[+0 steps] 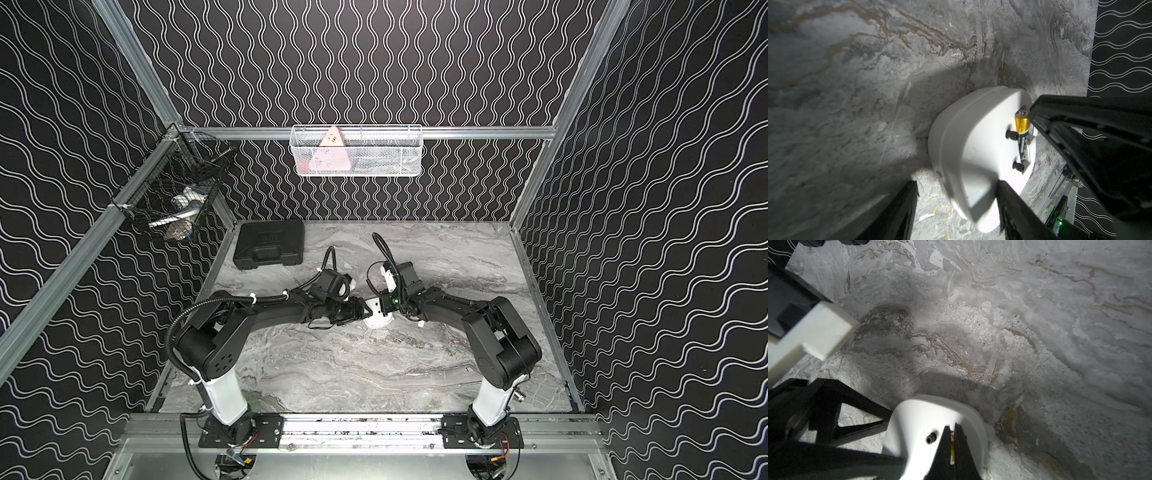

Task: Insert the battery into the alarm
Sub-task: Install the battery in the alarm, then adjust the alarm at the center of the board.

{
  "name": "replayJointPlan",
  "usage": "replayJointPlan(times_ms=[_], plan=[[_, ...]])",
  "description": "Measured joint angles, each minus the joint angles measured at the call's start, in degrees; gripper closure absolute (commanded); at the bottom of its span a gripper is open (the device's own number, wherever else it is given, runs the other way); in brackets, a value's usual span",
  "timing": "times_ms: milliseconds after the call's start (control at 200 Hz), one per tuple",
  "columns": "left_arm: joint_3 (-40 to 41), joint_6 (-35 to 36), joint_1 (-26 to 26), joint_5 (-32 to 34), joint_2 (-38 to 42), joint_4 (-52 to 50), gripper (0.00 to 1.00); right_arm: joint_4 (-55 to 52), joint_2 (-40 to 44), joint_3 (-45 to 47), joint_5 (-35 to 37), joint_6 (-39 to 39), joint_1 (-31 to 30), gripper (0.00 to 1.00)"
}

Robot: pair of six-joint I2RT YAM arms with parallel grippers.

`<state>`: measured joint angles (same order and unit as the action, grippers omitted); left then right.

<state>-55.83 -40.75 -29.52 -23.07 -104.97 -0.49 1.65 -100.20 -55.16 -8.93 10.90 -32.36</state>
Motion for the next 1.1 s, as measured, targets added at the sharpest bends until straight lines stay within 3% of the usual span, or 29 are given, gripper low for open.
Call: replayJointPlan(times_ms=[395, 530, 645, 821, 1001, 1101], plan=[[-0.09, 0.11, 0.02, -0.35, -0.17, -0.15, 0.35, 2.03, -0.17, 2.32, 0.83, 0.07, -0.28, 0.95], [-0.09, 0.15, 0.02, -0.46, -0.2, -0.11, 0.35, 0.24, 0.63, 1.7, 0.59, 0.87, -0.39, 0.86], [-0.39, 0.22, 0.02, -0.46, -0.31, -0.48, 0.35, -4.42, 2.99, -0.5, -0.04, 2.45, -0.59, 0.67], [-0.52, 0.35, 0.02, -0.44, -0.2, -0.61, 0.31, -5.62, 10.32, -0.63, 3.02, 7.26, 1.22, 0.51], [-0.76, 0.37, -0.02, 0.33, 1.2, -2.97, 0.19, -13.09, 16.7, 0.9, 10.25, 15.69, 6.69, 0.5], [-0.76, 0.33, -0.02, 1.03, 2.82, -4.39, 0.11, -17.81, 17.46, 1.44, 12.72, 18.93, 10.21, 0.6]])
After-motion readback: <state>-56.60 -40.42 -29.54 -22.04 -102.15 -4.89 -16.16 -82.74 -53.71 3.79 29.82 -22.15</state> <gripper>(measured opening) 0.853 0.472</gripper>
